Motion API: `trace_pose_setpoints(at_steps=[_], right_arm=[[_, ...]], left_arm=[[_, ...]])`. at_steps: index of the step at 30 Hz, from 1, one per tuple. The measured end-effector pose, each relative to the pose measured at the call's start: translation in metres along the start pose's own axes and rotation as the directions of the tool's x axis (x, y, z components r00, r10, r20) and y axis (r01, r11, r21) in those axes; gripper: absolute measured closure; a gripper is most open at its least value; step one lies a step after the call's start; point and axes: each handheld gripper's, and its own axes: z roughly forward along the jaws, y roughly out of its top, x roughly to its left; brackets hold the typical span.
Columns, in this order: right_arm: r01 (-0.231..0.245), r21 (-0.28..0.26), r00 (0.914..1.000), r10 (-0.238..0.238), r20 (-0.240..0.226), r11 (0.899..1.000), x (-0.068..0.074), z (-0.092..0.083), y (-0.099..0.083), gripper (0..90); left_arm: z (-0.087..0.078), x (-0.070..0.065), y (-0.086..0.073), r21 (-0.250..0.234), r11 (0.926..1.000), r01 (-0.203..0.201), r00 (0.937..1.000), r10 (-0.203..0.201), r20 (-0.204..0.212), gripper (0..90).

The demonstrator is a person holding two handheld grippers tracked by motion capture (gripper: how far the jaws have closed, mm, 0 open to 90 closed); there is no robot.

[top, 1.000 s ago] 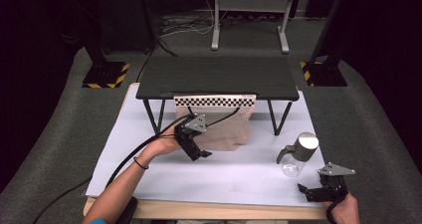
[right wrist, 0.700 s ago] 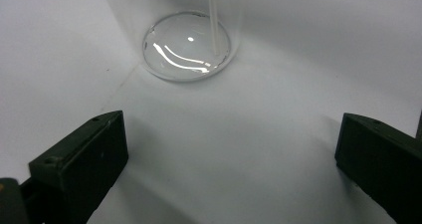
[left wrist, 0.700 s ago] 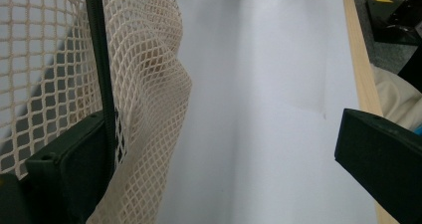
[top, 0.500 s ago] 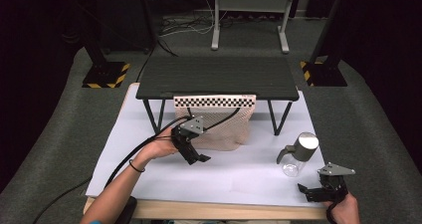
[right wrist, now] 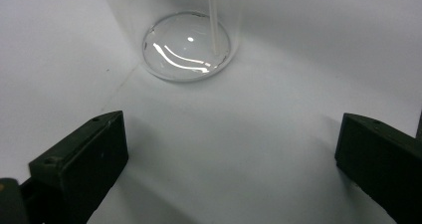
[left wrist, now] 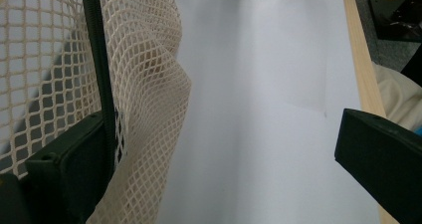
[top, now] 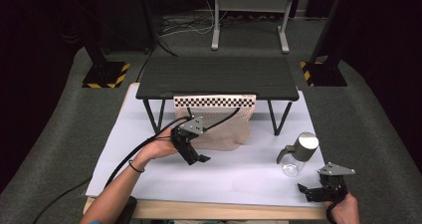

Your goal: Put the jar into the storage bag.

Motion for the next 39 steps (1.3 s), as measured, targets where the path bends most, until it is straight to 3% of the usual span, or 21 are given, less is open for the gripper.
trace_pose_setpoints(at_steps=[23, 30, 33, 39], right_arm=[[-0.009, 0.016, 0.9999, 0.009, 0.009, 1.000, 0.001, 0.000, 0.002, 0.0], [-0.018, 0.047, 0.9998, 0.018, 0.006, 0.999, 0.002, 0.000, 0.006, 0.0], [-0.016, 0.040, 0.9995, 0.018, -0.028, 0.999, 0.003, 0.000, 0.009, 0.2], [-0.004, -0.004, 0.9998, 0.004, -0.019, 1.000, 0.006, -0.007, 0.015, 1.2]], left_arm=[[0.000, -0.002, 0.001, 0.006, 0.9999, -0.014, 0.9999, 0.014, -0.005, 0.0], [0.000, -0.002, 0.001, 0.008, 0.9999, -0.015, 0.9999, 0.015, -0.006, 0.0], [0.000, -0.002, 0.001, 0.006, 0.9999, -0.015, 0.9999, 0.016, -0.006, 0.0], [-0.001, -0.002, 0.001, 0.007, 0.9998, -0.018, 0.9998, 0.018, -0.003, 0.0]])
